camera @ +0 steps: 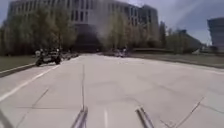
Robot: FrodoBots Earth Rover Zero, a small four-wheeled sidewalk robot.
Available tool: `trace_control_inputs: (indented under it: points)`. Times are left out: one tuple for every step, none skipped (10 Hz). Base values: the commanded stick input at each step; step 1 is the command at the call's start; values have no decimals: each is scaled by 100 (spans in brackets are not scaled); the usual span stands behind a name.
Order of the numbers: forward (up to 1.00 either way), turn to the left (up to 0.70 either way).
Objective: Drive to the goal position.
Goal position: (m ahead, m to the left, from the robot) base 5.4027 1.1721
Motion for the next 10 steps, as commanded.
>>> trace_control_inputs:
  points:
    - [100, 0]
    - [100, 0]
    - [100, 0]
    - [100, 0]
    - [100, 0]
    - [100, 0]
    - [100, 0]
    - [100, 0]
    - [100, 0]
    - [100, 0]
